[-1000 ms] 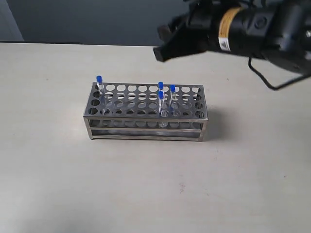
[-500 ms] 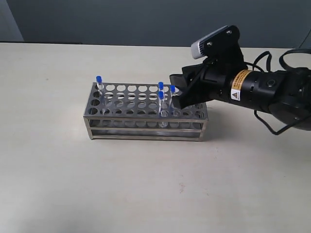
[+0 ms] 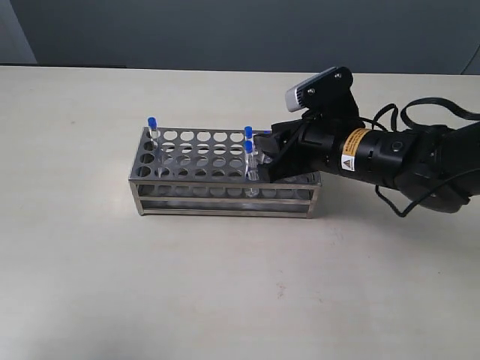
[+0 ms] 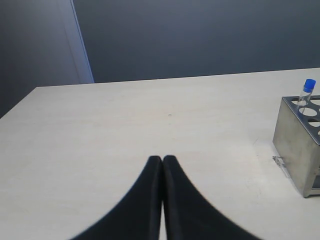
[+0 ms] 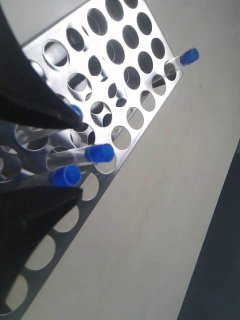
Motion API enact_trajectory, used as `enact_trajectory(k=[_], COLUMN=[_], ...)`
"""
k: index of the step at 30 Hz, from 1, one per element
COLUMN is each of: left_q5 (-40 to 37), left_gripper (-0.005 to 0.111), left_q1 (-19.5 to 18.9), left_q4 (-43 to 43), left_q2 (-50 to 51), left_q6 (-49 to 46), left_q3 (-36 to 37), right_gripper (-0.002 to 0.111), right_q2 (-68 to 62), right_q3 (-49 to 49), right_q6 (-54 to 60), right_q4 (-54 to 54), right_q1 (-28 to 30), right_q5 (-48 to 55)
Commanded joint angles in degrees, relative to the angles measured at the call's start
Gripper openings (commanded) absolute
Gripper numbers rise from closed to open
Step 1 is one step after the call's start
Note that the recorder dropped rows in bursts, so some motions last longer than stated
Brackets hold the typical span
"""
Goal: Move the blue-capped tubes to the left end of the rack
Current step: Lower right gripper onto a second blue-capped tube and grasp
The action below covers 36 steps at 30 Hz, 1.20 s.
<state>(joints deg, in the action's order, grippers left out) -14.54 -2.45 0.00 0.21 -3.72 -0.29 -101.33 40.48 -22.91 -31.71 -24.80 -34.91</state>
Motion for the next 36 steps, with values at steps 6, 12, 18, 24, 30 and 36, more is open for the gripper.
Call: enact_trajectory(k=[6, 12, 18, 24, 30, 36], left_q5=[0.8, 0.8, 0.8, 0.8, 0.8, 0.8], left_gripper=[0.0, 0.0, 0.0, 0.0, 0.0, 0.0], left_q1=[0.3, 0.3, 0.3, 0.3, 0.3, 0.3], left_q4=[0.0, 0.0, 0.0, 0.0, 0.0, 0.0], left_q2=[-0.2, -0.2, -0.2, -0.2, -0.2, -0.2], left_q6=[0.2, 0.2, 0.2, 0.2, 0.2, 0.2], left_q3=[0.3, 0.3, 0.3, 0.3, 0.3, 0.3], right_gripper=[0.038, 0.038, 0.031, 0.031, 0.031, 0.031], right_q2=[-4.2, -4.3, -4.3, -4.4, -6.3, -7.5], right_q3=[0.0, 0.0, 0.0, 0.0, 0.0, 0.0], right_q6=[6.9, 7.0, 7.0, 7.0, 6.4, 6.4], right_q4=[9.0, 8.9, 8.9, 8.9, 5.8, 8.1], right_q1=[0.3, 0.3, 0.3, 0.2, 0.2, 0.2], right_q5=[-3.4, -3.5, -4.3, -4.6, -7.0, -9.3])
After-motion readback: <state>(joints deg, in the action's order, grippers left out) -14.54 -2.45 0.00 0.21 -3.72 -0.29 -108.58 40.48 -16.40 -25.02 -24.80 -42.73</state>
